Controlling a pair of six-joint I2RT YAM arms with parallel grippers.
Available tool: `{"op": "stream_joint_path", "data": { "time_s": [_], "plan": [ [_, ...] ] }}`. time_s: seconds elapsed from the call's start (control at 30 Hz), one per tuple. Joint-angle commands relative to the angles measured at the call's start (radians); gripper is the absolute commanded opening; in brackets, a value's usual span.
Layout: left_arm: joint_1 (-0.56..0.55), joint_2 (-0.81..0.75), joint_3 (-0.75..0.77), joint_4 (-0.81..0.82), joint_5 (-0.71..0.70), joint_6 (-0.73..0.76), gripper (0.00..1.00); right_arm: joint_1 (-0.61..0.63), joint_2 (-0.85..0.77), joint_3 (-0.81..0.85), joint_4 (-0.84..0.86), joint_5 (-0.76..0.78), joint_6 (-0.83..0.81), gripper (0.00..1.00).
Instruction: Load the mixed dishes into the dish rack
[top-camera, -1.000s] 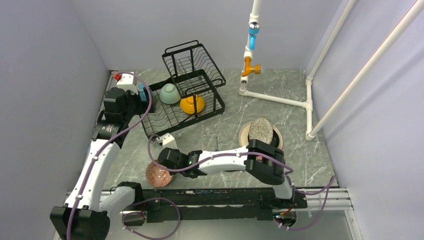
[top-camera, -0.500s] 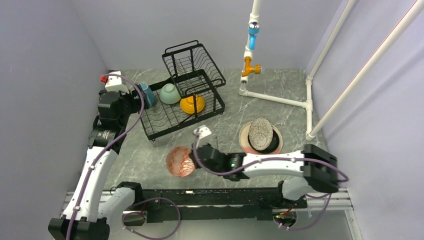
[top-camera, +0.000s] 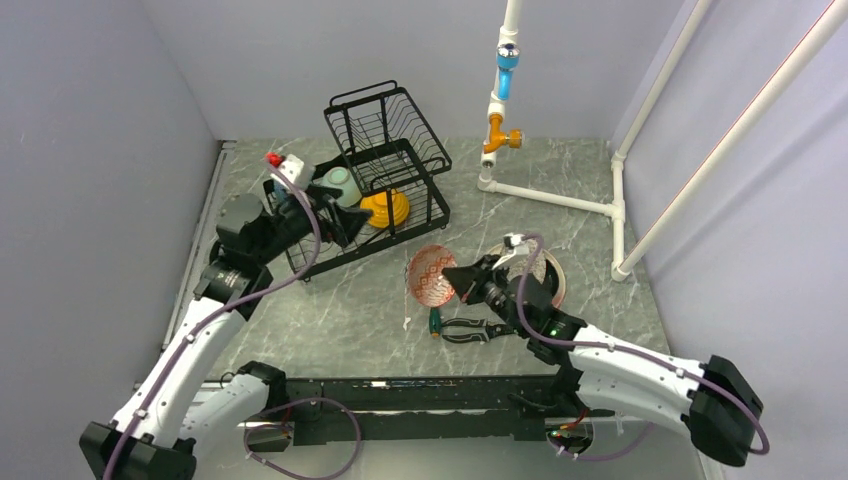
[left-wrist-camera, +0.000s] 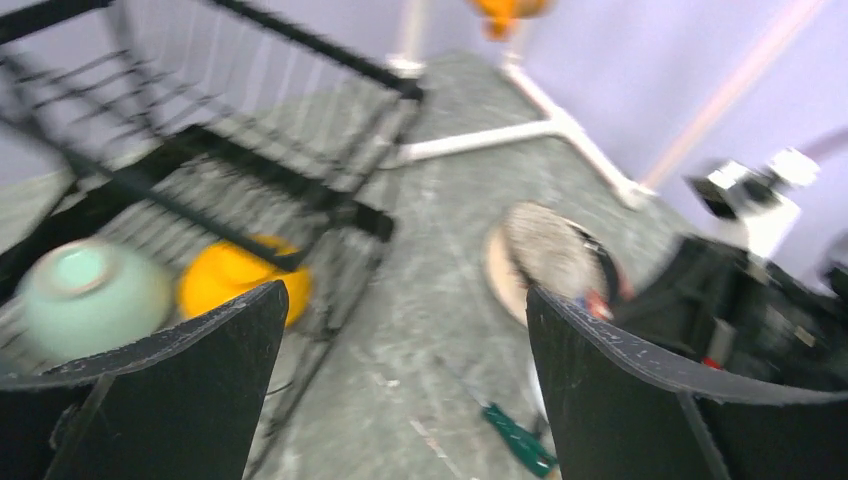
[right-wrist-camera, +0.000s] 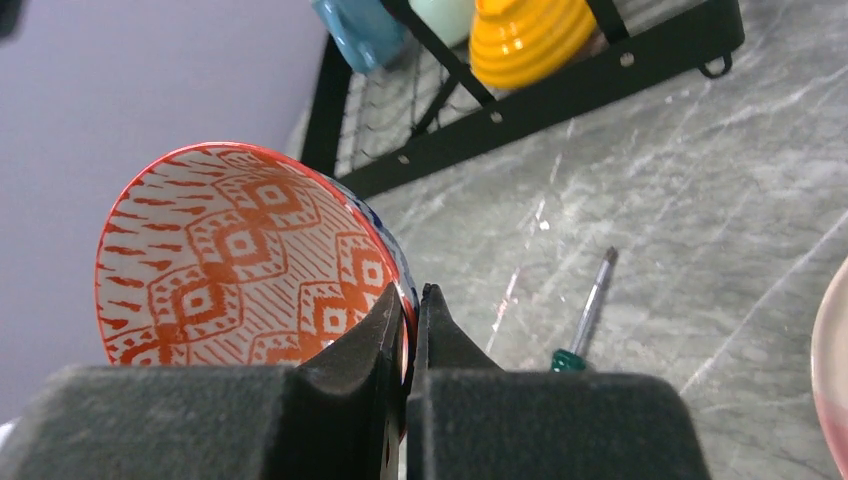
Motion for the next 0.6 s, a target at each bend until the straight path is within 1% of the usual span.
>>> {"op": "stream_joint_path", "data": {
  "time_s": [0.0,0.1,0.17,0.23,0.3,0.4,0.5,0.57],
  "plan": [
    [-0.115,0.048,0.105,0.122,0.222,-0.018,0.96,-0.099,-0.119,-0.014,0.182,-0.169,0.078,0.0],
    [-0.185,0.157,0.272,0.048,0.294,-0.023,0.98,-0.172,-0.171,-0.03,0.226,-0.267,0.091,0.0],
    [-0.212,0.233,0.381,-0.012,0.369,-0.028,0.99,-0.224,-0.194,-0.025,0.254,-0.349,0.096,0.0],
    [-0.232,0.29,0.433,-0.017,0.433,-0.046,0.99,-0.284,-0.221,-0.024,0.294,-0.423,0.103,0.0],
    [-0.252,0.302,0.425,0.018,0.481,-0.062,0.99,-0.333,-0.245,-0.036,0.366,-0.499,0.112,0.0],
    [-0.286,0.269,0.33,0.144,0.538,-0.091,0.99,-0.392,-0.262,-0.038,0.451,-0.608,0.129,0.0],
    [-0.299,0.239,0.236,0.231,0.603,-0.13,0.99,-0.427,-0.266,-0.036,0.513,-0.656,0.143,0.0],
    [-0.31,0.234,0.219,0.221,0.62,-0.128,0.99,-0.449,-0.254,-0.035,0.546,-0.665,0.148,0.0]
  ]
}}
